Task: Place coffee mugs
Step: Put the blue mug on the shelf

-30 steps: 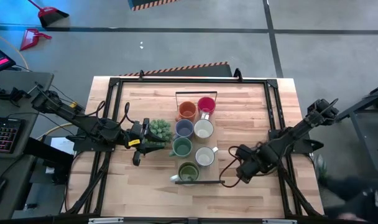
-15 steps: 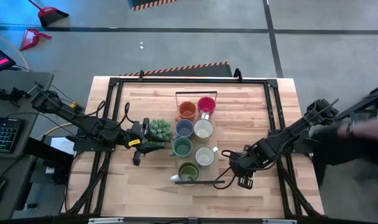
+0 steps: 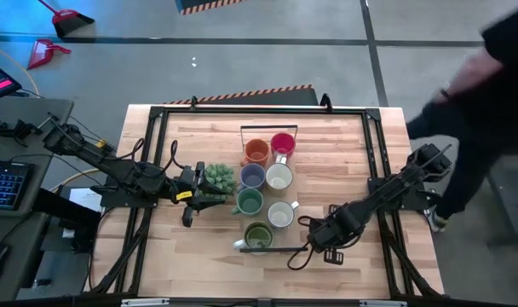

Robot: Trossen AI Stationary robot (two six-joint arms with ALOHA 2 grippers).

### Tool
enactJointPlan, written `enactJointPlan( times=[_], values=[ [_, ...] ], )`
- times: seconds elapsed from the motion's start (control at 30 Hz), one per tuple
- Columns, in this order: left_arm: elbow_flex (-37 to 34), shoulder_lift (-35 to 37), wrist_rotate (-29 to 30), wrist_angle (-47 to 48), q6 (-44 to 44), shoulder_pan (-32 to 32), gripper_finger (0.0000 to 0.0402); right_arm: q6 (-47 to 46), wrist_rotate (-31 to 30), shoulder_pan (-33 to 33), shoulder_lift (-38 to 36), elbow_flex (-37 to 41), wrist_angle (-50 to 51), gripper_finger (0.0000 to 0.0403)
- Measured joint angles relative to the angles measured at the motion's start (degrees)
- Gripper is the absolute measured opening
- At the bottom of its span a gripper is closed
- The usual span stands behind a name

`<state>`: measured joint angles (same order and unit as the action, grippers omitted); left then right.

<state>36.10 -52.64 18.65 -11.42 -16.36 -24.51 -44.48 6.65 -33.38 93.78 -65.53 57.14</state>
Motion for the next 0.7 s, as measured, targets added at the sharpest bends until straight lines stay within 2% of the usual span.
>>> enactJointPlan(
  times=[0.27,0.7],
  values=[
    [0.0,0.0,0.0,0.0,0.0,0.0,0.0106,-0.9,-0.8,0.1,0.8,-0.1,-0.4,0.0007],
    [0.0,0.0,0.0,-0.1,-0.1,0.0,0.0106,-0.6,-0.5,2.7,1.1,0.1,0.7,0.0096]
  ],
)
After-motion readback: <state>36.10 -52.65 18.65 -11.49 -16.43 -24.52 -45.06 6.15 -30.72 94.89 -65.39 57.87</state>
